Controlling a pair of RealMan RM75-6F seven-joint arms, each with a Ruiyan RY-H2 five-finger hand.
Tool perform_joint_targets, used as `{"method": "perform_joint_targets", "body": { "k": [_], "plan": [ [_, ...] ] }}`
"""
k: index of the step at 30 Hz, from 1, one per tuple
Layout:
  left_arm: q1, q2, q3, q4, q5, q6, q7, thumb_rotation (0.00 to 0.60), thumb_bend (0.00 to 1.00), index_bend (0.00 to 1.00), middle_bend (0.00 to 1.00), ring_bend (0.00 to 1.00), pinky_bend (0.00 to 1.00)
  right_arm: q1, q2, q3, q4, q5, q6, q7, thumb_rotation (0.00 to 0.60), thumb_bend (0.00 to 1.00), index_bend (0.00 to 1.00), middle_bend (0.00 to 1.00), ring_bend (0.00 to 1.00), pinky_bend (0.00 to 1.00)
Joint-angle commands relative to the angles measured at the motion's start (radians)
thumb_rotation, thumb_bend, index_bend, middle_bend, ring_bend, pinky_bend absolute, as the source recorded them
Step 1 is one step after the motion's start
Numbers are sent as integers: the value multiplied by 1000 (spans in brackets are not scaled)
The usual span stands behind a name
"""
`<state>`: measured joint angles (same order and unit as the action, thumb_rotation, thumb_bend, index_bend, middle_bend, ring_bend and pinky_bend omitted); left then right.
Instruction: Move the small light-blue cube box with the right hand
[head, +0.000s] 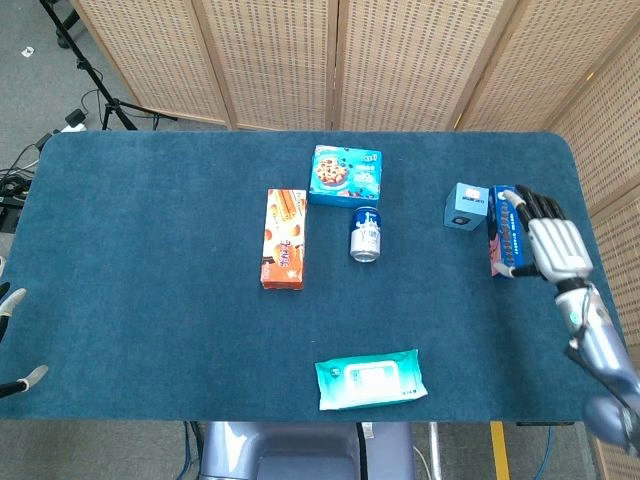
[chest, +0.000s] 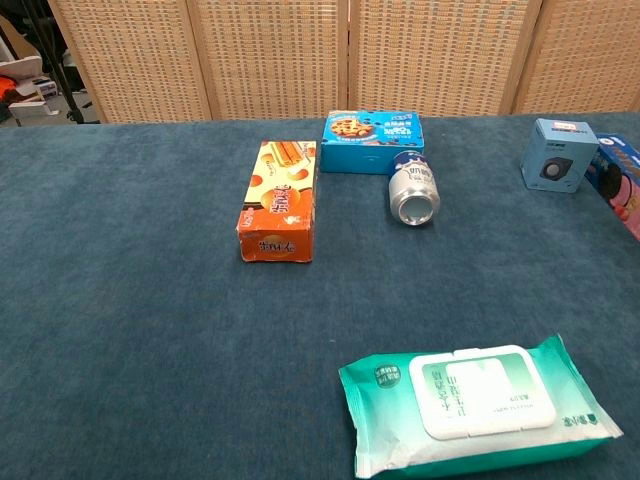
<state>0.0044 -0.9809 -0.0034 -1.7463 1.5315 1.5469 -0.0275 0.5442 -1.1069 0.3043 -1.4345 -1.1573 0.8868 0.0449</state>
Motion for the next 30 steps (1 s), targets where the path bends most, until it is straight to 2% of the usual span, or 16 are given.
{"method": "perform_joint_targets", "body": {
  "k": [1, 7, 12, 22, 26, 30],
  "plan": [
    [-12, -4, -11, -2, -29, -23, 13, 600, 0, 0, 0, 0, 0, 145, -104, 41, 157, 172, -155, -112, 600, 0, 0, 0, 0, 49],
    [-34, -8, -33, -16, -83, -64, 40, 600, 0, 0, 0, 0, 0, 278, -228, 22, 342, 338, -293, -230, 600, 0, 0, 0, 0, 49],
    [-47, -16, -45, -20, -132, -94, 66, 600, 0, 0, 0, 0, 0, 369, -320, -18, 505, 456, -376, -327, 600, 0, 0, 0, 0, 49],
    [-71, -30, -59, -22, -191, -139, 111, 600, 0, 0, 0, 0, 0, 442, -444, -85, 723, 546, -473, -396, 600, 0, 0, 10, 0, 74],
    [-73, -34, -61, -25, -199, -139, 122, 600, 0, 0, 0, 0, 0, 450, -502, -93, 816, 524, -454, -393, 600, 0, 22, 110, 68, 121],
    [-75, -37, -61, -27, -204, -142, 133, 600, 0, 0, 0, 0, 0, 451, -565, -94, 921, 480, -447, -372, 600, 0, 117, 256, 176, 161]
  ]
}}
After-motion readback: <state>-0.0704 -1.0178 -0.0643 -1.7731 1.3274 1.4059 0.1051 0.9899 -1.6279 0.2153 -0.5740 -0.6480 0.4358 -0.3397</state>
